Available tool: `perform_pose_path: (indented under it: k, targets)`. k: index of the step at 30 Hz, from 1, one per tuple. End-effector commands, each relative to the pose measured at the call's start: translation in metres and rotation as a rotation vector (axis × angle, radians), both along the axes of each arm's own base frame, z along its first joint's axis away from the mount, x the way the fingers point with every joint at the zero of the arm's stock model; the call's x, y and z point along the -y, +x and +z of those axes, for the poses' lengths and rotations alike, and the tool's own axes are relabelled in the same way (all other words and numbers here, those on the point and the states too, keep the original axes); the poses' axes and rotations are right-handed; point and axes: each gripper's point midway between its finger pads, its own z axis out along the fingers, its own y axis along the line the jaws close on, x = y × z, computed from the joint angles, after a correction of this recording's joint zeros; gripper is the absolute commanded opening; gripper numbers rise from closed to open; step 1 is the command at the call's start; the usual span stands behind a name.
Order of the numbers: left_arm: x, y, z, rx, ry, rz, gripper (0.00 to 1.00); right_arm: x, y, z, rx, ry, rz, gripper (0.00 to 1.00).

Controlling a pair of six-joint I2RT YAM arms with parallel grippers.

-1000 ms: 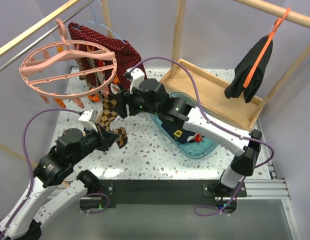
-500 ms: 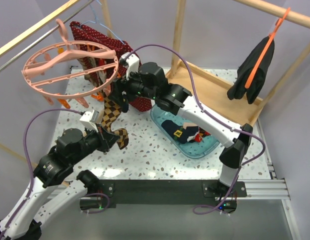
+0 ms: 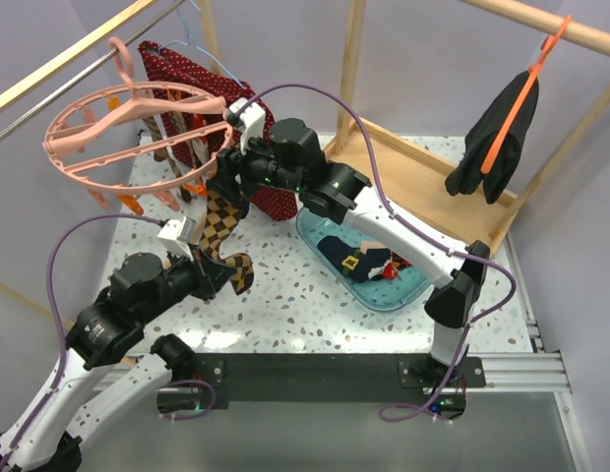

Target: Remove the socks clipped to the hanger

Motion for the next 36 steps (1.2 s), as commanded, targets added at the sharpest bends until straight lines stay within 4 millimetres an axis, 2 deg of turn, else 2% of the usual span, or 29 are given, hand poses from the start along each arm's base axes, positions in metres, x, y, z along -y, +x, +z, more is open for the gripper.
perform_pose_path:
  k: [1, 6, 14, 18, 26, 32, 33, 36]
  targets:
    - [0.000, -0.003, 0.012, 0.041, -0.011, -0.023, 0.00, 0.001, 0.010, 0.019, 0.068, 0.020, -0.018, 0.63]
    - [0.000, -0.003, 0.012, 0.039, -0.010, -0.023, 0.00, -0.002, 0.012, 0.018, 0.067, 0.030, -0.003, 0.60]
    - [0.002, -0.002, 0.011, 0.037, -0.011, -0.025, 0.00, -0.012, 0.005, 0.030, 0.076, 0.095, 0.055, 0.53]
    - [0.002, -0.002, 0.011, 0.036, -0.012, -0.026, 0.00, -0.018, 0.005, 0.026, 0.054, 0.101, 0.066, 0.51]
    - [0.002, -0.002, 0.011, 0.037, -0.013, -0.025, 0.00, -0.021, 0.008, 0.030, 0.053, 0.117, 0.064, 0.41]
    - [0.003, -0.001, 0.010, 0.032, -0.013, -0.027, 0.00, -0.019, 0.009, 0.028, 0.048, 0.111, 0.053, 0.16]
    - [0.003, -0.002, 0.010, 0.033, -0.014, -0.028, 0.00, -0.020, 0.008, 0.028, 0.046, 0.110, 0.054, 0.09]
    - [0.004, -0.002, 0.009, 0.029, -0.013, -0.033, 0.00, -0.020, 0.008, 0.026, 0.040, 0.107, 0.050, 0.00]
